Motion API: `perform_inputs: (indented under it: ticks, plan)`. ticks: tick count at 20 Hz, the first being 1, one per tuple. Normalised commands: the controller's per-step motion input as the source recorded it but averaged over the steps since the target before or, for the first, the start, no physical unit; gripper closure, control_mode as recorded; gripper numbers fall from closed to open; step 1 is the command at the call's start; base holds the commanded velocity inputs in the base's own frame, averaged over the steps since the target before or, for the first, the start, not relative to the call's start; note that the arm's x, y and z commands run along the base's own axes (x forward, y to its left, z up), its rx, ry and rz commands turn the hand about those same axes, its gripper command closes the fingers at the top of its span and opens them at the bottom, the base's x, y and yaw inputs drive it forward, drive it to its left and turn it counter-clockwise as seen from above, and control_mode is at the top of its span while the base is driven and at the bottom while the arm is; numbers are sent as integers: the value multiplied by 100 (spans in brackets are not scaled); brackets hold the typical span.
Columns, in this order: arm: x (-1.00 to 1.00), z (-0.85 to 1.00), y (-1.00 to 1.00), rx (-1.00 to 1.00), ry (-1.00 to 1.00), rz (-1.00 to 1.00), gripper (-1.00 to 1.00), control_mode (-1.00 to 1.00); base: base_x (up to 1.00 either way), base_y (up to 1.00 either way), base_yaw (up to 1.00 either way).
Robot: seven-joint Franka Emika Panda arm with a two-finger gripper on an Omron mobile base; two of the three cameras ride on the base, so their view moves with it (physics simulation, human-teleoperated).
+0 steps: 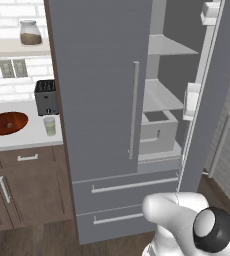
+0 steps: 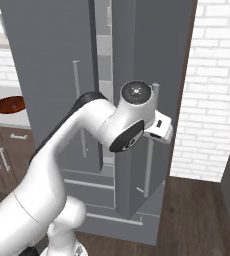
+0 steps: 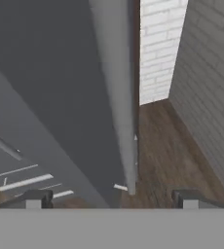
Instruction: Grab a lemon wedge from the fridge and one ice cube from the ice bowl, and put them in the glass of lemonade.
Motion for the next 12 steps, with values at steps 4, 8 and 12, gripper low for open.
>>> perform_inputs:
  ticks: [4,8,12]
  plan:
    - [-71,76,73,-6,-2,0,-100,-100,0,0,0]
    - [-29,39,100,-20,-11,-6,-100,-100,0,0,0]
    - [5,2,100,-34,-7,-14,-100,-100,0,0,0]
